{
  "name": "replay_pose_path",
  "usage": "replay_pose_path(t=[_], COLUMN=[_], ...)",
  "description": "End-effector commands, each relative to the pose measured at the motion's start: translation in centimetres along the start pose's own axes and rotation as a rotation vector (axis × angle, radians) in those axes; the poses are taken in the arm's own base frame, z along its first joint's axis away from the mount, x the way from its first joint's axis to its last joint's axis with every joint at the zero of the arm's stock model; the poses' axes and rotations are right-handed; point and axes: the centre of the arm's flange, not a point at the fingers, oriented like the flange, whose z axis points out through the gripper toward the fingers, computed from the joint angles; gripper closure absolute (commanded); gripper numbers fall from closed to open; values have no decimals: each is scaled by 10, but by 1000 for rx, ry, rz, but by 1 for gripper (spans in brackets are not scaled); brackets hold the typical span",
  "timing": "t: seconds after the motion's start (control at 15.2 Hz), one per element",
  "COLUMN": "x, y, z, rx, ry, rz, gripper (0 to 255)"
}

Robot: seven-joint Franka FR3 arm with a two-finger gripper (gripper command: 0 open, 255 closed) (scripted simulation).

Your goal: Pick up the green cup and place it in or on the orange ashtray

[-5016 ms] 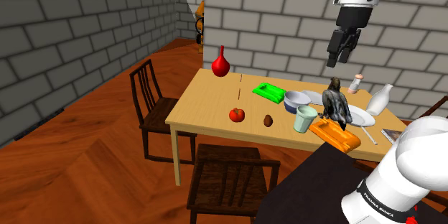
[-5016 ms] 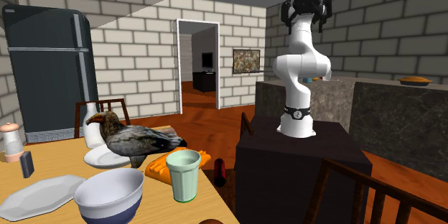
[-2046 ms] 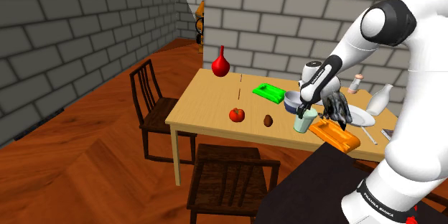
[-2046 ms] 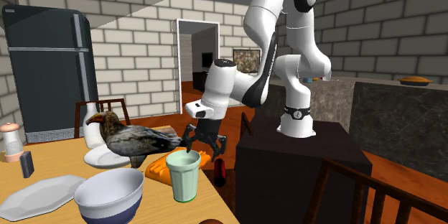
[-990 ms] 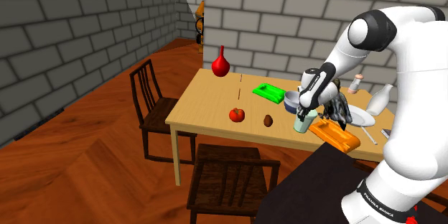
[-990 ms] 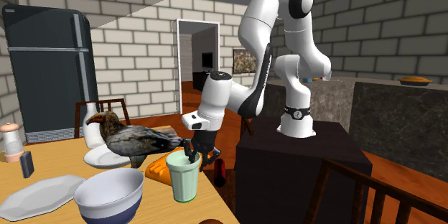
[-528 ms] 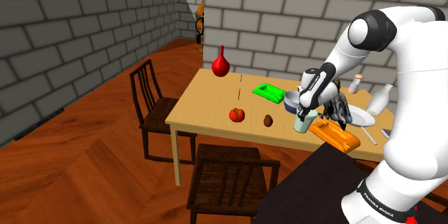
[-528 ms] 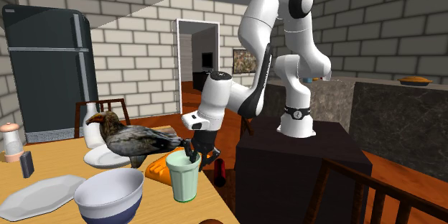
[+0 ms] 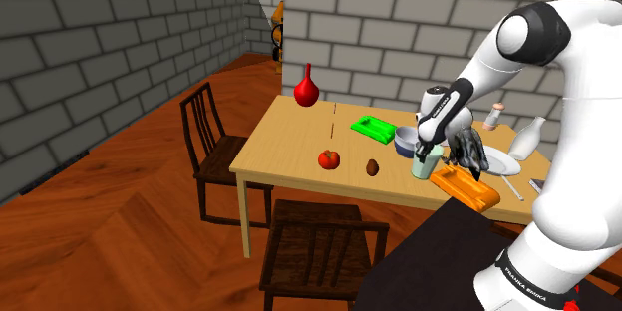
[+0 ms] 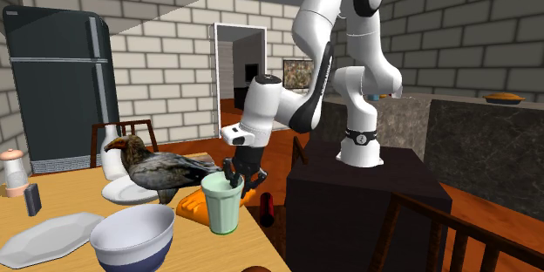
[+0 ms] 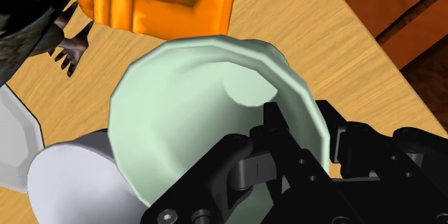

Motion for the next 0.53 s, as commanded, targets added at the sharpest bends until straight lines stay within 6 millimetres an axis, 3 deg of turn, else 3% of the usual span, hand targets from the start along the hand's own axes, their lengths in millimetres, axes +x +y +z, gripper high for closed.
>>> replay_pose_path(t=[0.0, 0.46], x=[0, -2], y=[3, 13], z=[-10, -45], rx=[0, 0], ry=[0, 0], rz=[0, 0], gripper=[255, 255])
